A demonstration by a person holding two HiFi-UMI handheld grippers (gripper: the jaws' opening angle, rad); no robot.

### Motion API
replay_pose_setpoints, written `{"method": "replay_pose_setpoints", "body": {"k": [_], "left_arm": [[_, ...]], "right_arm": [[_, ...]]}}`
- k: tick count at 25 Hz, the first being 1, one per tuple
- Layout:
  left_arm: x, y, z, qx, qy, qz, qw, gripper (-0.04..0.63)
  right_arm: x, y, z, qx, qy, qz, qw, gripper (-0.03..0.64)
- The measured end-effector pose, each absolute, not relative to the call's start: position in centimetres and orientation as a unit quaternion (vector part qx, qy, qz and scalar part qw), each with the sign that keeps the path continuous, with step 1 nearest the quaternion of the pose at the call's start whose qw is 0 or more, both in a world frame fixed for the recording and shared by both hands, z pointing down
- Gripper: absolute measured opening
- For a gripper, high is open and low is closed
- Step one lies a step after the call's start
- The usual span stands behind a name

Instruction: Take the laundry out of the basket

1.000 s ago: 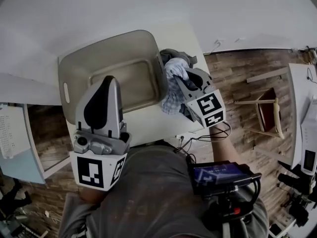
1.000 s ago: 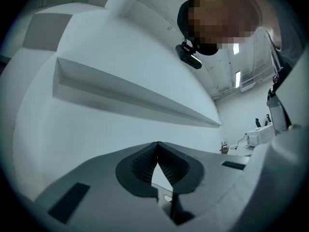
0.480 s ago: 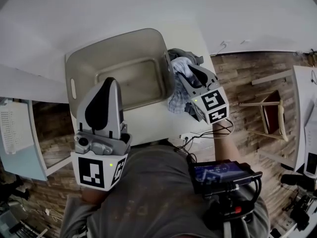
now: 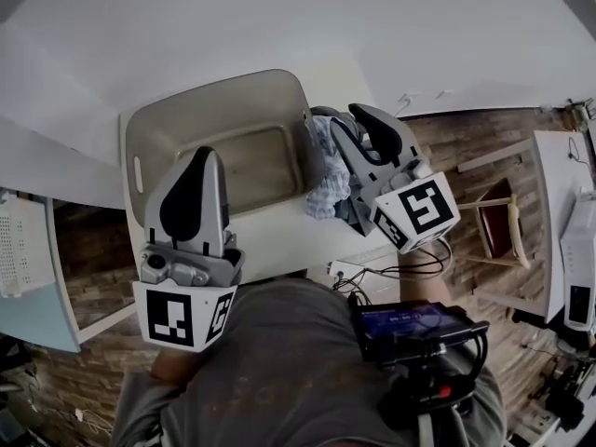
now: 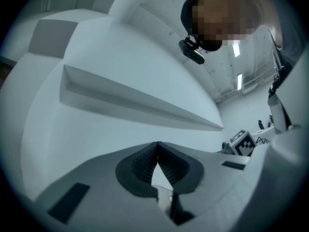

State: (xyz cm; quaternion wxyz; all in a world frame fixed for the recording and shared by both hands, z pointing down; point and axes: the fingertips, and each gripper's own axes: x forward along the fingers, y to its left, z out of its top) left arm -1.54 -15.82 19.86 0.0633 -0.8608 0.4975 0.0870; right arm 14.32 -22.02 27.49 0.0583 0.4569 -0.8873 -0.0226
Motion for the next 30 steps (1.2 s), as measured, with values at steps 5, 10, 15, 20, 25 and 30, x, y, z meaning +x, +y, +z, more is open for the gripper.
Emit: {"method": "replay_pose_setpoints", "body": {"k": [5, 10, 15, 20, 25, 30], "left_arm": [[-2.4, -16.4, 18.9, -0.852, 0.509, 0.099, 0.074, 0.008], [-4.3, -17.5, 19.1, -0.836, 0.534, 0.100, 0.074, 0.008], [-5.8, -17.9, 19.7, -0.824, 0.553, 0.101, 0.074, 0.008], [-6.5, -17.9, 20.0, -0.821, 0.558, 0.095, 0.077, 0.008], [-7.3, -17.9, 20.1, -0.819, 0.561, 0.096, 0.074, 0.008], [-8.5, -17.8, 20.5, -0.820, 0.560, 0.097, 0.071, 0.008]], "right_arm": [[11.4, -21.1, 21.8, 0.445, -0.894, -0.040, -0.031, 0.050], [6.8, -20.3, 20.6, 0.423, -0.903, -0.055, -0.053, 0.025], [3.3, -19.5, 21.6, 0.408, -0.910, -0.057, -0.052, 0.011], [1.1, -19.1, 22.1, 0.392, -0.917, -0.051, -0.050, 0.008], [0.1, -19.0, 21.9, 0.386, -0.919, -0.065, -0.041, 0.007], [-1.3, -18.7, 21.7, 0.385, -0.919, -0.067, -0.045, 0.006]]}}
